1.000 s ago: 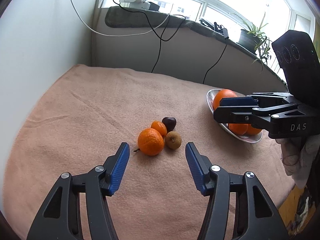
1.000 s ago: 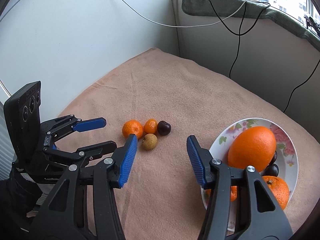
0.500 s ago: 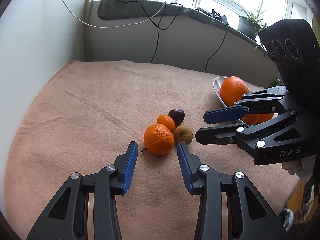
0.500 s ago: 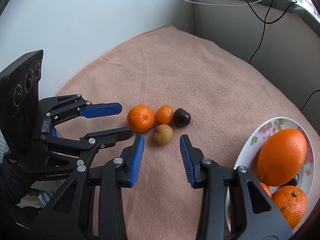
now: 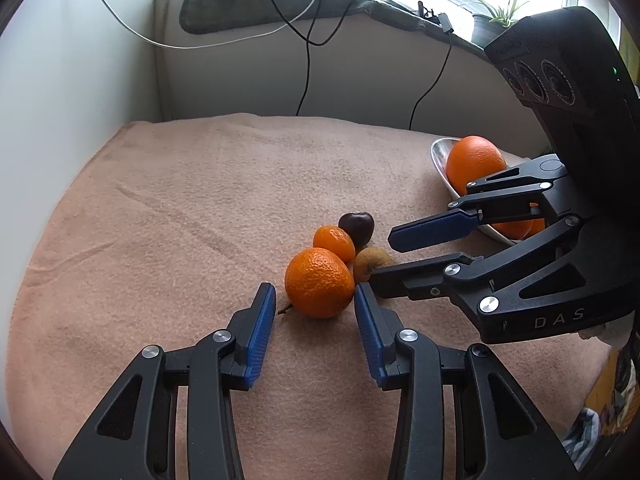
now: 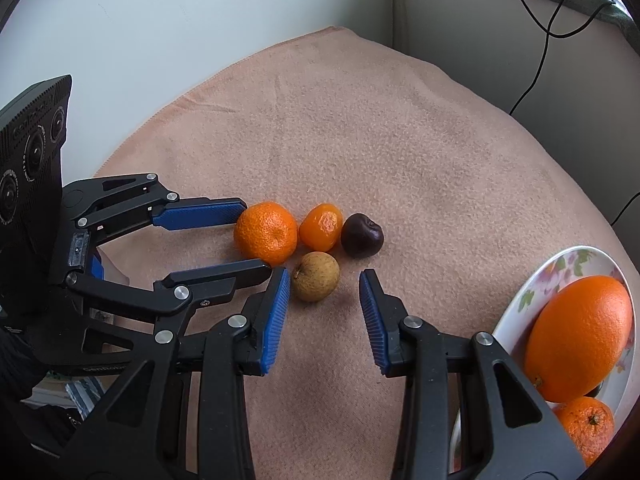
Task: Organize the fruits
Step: 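Close the left tool on the tangerine while the right tool grasps the brown fruit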
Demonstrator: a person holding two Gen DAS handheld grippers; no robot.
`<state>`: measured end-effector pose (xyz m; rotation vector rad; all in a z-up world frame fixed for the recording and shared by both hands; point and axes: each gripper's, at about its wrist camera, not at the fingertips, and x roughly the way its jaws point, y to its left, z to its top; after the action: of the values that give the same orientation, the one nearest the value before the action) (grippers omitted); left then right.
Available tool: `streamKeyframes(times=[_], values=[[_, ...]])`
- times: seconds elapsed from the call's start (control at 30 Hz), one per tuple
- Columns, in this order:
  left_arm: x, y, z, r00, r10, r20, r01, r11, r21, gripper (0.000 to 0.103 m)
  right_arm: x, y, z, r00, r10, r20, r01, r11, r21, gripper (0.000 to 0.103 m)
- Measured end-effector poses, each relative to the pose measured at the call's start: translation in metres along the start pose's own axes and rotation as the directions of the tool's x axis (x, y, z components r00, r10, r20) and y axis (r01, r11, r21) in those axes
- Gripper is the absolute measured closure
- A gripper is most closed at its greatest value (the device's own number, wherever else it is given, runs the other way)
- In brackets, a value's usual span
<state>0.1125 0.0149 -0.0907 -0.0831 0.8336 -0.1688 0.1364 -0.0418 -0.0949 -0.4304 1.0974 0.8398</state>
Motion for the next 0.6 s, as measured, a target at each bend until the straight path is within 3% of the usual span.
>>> streamKeyframes(times=[0.43,0.6], values=[[0.0050,-0.0016,-0.0003,1.000,-0.014,-0.011,0.015,1.000,0.006,0.069,0.0073,-0.0035,0.0023,0.999,0.036,-0.018,-0.036,0.999,0.011,0.065],[0.0048,-0.0009,-0.0007,1.000,-0.015,-0.010,0.015,1.000,0.006,0.069,0.0070,-0.0035,0.0031,0.997,0.068,-0.023,-0.068,0.998,0.016,0.075]])
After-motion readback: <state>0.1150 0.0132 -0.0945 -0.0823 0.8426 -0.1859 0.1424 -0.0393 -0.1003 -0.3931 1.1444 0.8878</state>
